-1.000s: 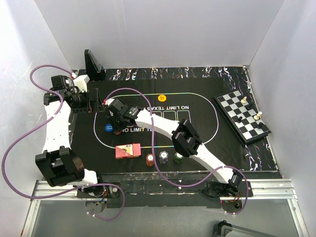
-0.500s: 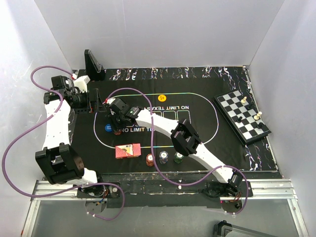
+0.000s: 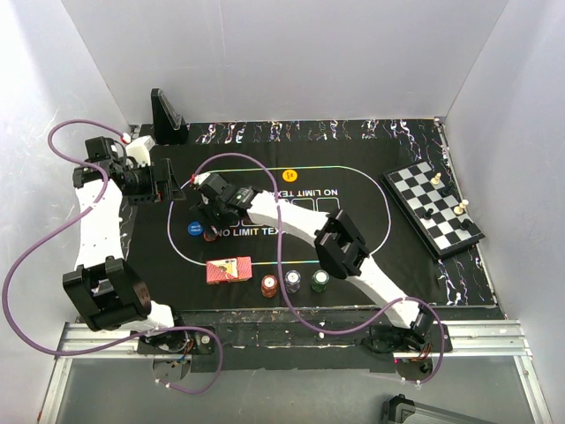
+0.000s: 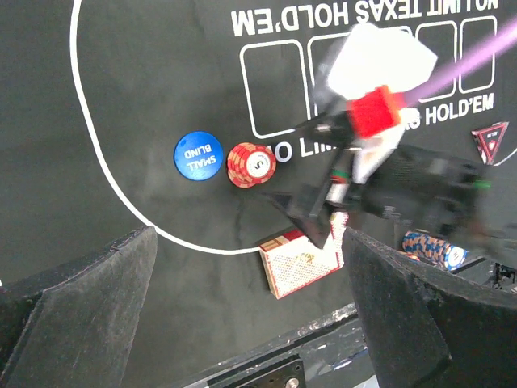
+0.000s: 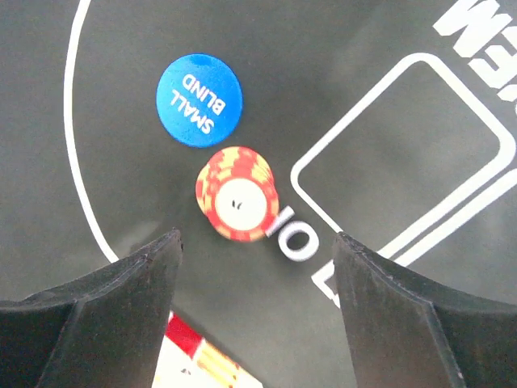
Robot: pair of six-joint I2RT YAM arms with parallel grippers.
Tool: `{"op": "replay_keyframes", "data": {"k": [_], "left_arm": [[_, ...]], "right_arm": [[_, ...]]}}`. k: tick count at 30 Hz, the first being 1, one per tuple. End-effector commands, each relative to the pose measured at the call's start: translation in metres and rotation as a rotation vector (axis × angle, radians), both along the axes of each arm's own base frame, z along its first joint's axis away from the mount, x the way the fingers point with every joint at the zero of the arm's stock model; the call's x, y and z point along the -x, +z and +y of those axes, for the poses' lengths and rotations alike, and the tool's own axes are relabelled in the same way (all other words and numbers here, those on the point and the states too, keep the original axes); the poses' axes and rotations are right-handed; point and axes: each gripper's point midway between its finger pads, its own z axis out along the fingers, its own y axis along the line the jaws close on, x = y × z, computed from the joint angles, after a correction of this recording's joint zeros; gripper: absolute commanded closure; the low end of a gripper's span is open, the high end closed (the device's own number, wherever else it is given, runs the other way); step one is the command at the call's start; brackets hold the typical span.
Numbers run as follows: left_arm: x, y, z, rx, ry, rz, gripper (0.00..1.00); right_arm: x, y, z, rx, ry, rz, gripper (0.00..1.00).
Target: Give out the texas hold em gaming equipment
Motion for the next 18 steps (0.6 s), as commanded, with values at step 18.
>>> {"op": "replay_keyframes", "data": {"k": [18], "left_arm": [[0.025,0.024,0.007,-0.112,-0.007,-0.071,0.00]], "right_arm": [[0.132,0.072,-0.156,0.083,0.193,0.031,0.10]]}}
